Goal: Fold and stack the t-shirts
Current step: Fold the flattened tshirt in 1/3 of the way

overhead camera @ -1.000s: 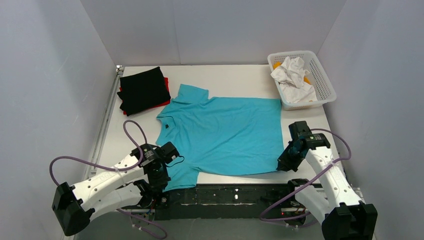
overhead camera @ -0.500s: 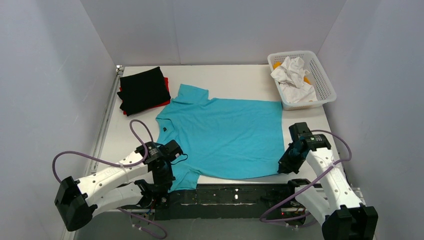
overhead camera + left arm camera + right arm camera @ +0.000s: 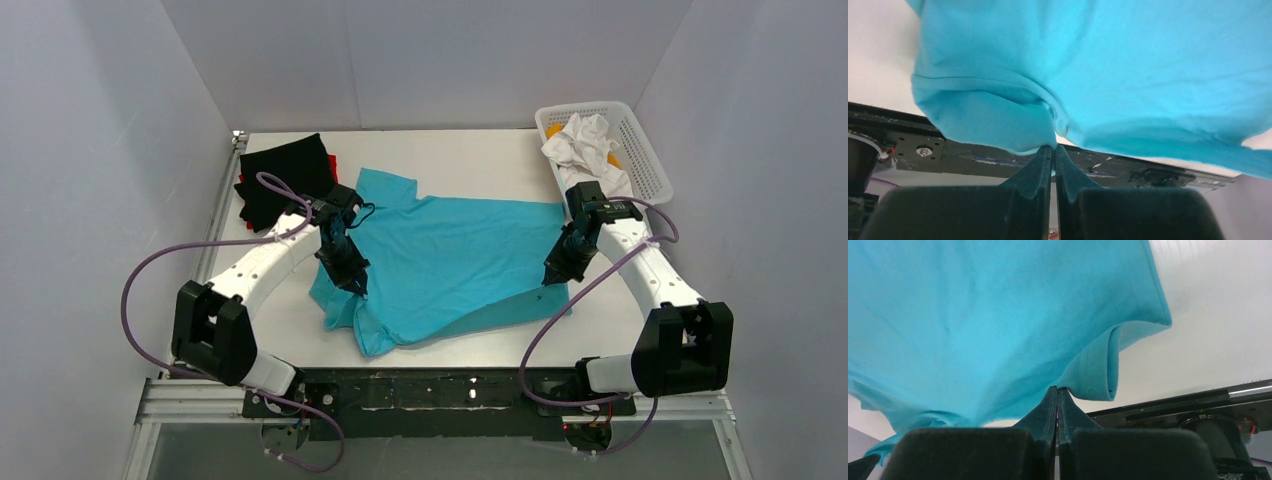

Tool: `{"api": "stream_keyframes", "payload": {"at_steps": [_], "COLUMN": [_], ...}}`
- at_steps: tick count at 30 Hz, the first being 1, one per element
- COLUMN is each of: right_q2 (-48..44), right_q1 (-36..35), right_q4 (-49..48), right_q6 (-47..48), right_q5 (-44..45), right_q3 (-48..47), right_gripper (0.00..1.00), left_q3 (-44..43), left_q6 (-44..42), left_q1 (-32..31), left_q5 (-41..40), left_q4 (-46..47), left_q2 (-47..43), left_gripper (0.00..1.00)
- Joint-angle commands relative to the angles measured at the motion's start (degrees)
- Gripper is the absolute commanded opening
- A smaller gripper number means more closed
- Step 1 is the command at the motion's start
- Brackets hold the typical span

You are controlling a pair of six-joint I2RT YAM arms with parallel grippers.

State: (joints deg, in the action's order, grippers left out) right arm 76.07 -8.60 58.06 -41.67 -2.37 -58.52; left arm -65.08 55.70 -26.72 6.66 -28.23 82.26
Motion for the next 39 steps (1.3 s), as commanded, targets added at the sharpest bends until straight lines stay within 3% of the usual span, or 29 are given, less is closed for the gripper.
{"api": "stream_keyframes", "payload": {"at_steps": [1,14,28,39], "right_q2": [2.49,3.47,5.01,11.89], "right_q1": [0.71,2.92,3.06,3.15], "right_q4": [-0.37,-1.13,-5.34,-6.69], "right_q6": [2.42,3.74,5.95,6.19], "right_q5": [1.51,3.74,3.0,5.52], "right_q3": [-5.61,-9.65,-11.87,-15.44], "right_gripper": [0.01,0.01,0.01,0.01], "left_q3": [-6.36,-10.17,-20.91,-32.09], "left_q6": [-2.07,-3.68,-8.83,-13.39], "left_q1": [3.93,11.2,14.9,15.47], "left_q5": [-1.03,-1.06,-2.66,-2.39], "left_q4": [-12.93,-13.82,-15.92,-18.06], "left_q2": [3.28,3.1,10.1,24.48], "left_gripper": [0.0,0.0,0.0,0.0]}}
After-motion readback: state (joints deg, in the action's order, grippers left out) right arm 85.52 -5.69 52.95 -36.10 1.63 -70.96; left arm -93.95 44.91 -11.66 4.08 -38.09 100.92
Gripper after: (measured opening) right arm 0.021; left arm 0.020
